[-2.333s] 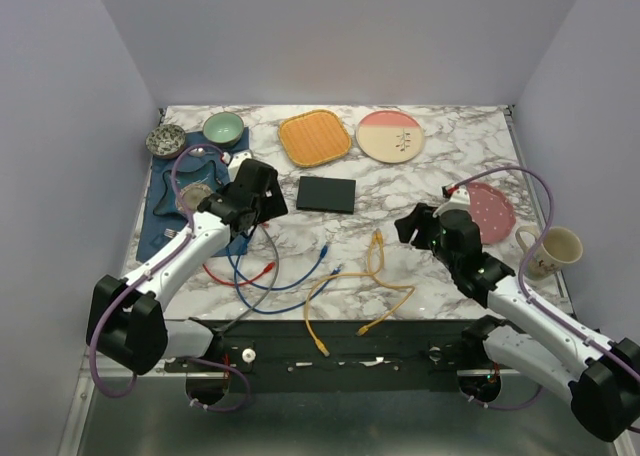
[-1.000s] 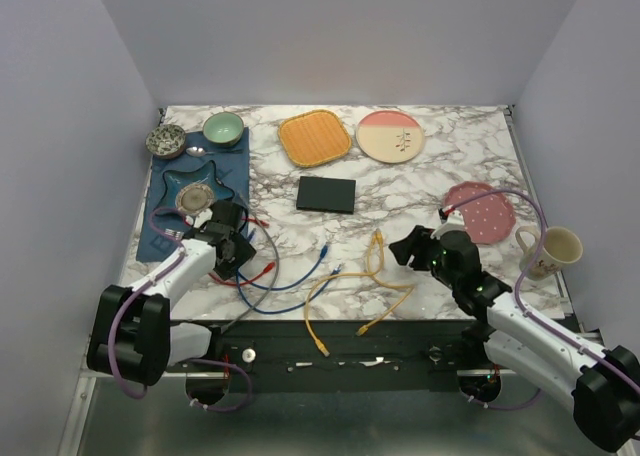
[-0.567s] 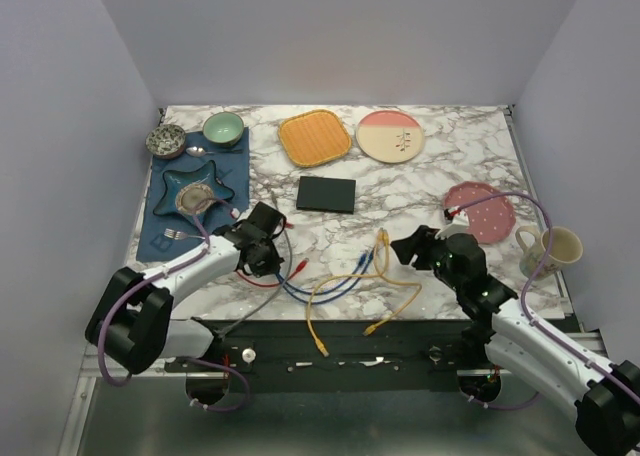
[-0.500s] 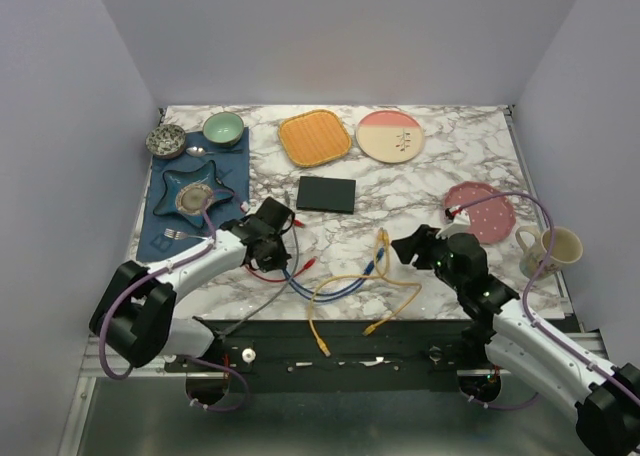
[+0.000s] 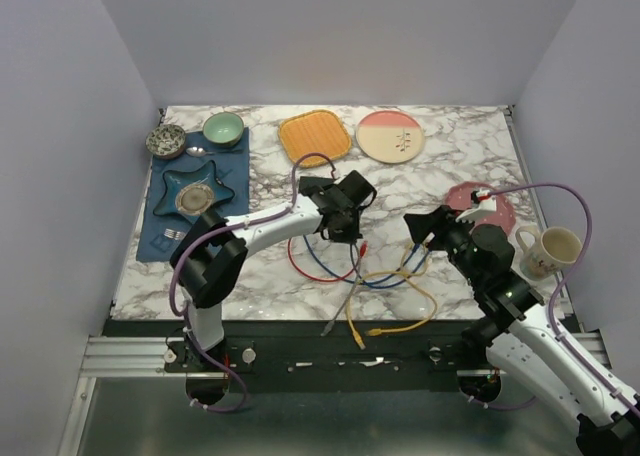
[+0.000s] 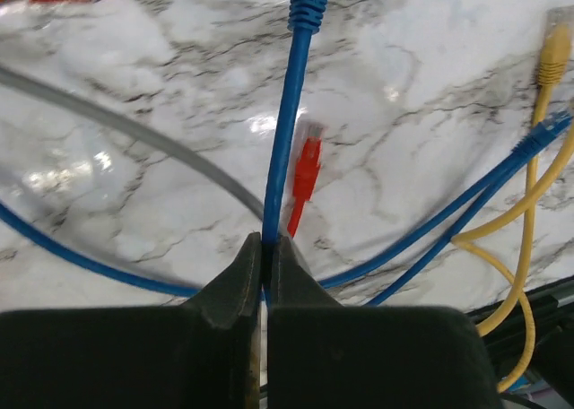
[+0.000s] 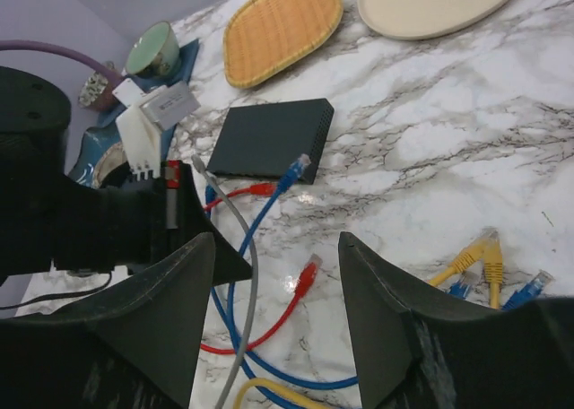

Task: Pull the plug from the switch port

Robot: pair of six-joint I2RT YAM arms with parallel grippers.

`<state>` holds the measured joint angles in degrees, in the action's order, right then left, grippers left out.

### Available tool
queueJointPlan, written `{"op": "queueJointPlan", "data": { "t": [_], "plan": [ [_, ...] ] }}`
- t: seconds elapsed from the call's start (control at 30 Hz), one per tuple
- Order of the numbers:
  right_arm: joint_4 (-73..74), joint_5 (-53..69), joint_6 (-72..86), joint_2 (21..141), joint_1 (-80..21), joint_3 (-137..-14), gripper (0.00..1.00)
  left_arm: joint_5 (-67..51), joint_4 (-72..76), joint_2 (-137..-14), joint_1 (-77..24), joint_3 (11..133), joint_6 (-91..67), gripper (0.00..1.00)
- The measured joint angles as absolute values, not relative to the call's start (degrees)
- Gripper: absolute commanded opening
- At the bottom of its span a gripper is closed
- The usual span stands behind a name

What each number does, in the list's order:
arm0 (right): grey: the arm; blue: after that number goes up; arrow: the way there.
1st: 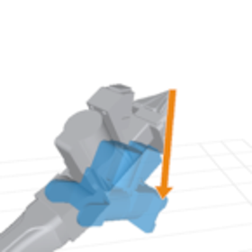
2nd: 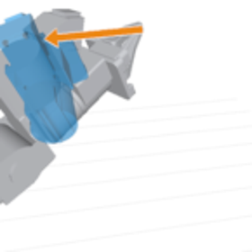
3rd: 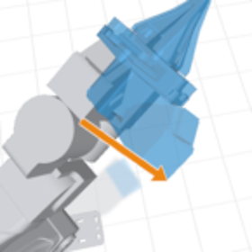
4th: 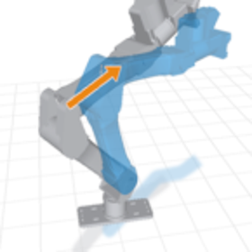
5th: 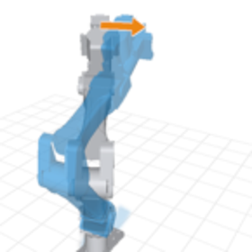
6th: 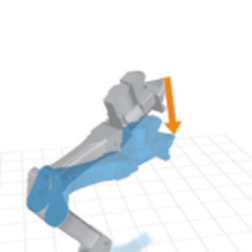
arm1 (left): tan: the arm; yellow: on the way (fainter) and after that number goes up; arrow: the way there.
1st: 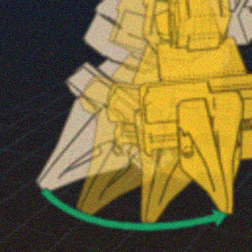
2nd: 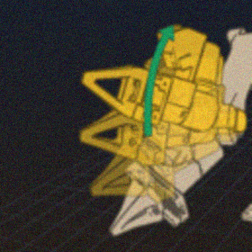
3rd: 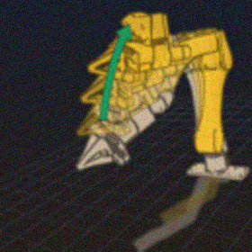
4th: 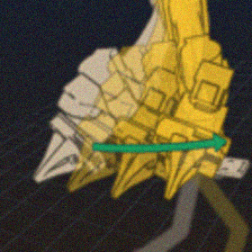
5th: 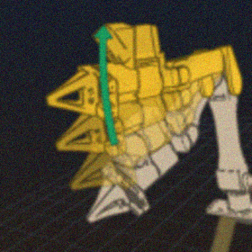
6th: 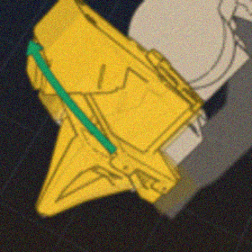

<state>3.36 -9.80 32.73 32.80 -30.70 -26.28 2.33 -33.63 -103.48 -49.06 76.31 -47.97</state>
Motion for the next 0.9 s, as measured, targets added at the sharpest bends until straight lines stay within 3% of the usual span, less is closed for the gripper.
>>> {"op": "queueJointPlan", "data": {
  "t": [0.3,0.4,0.43,0.57,0.63,0.9],
  "plan": [
    [6.57,-11.94,31.03,32.29,-30.7,-29.23,0.66,-4.67,-34.81,-121.34,-53.52,98.5,-44.36,0.0],
    [6.76,-12.67,30.41,32.29,-30.7,-30.83,0.66,-7.4,-34.65,-127.17,-54.17,104.79,-44.01,0.26],
    [6.76,-12.8,30.26,32.29,-30.7,-31.16,0.66,-8.12,-35.0,-128.79,-54.37,106.56,-43.72,0.43],
    [7.27,-13.06,29.87,32.6,-30.7,-31.81,0.67,-8.97,-34.81,-130.04,-54.33,107.09,-42.33,0.67],
    [7.81,-13.1,29.89,32.69,-30.7,-31.81,0.68,-8.78,-32.62,-127.2,-53.87,102.67,-42.19,0.74],
    [8.19,-10.0,29.89,36.49,-30.7,-31.79,0.67,-3.49,-29.3,-103.74,-46.74,85.56,-42.28,0.79]
  ]
}}
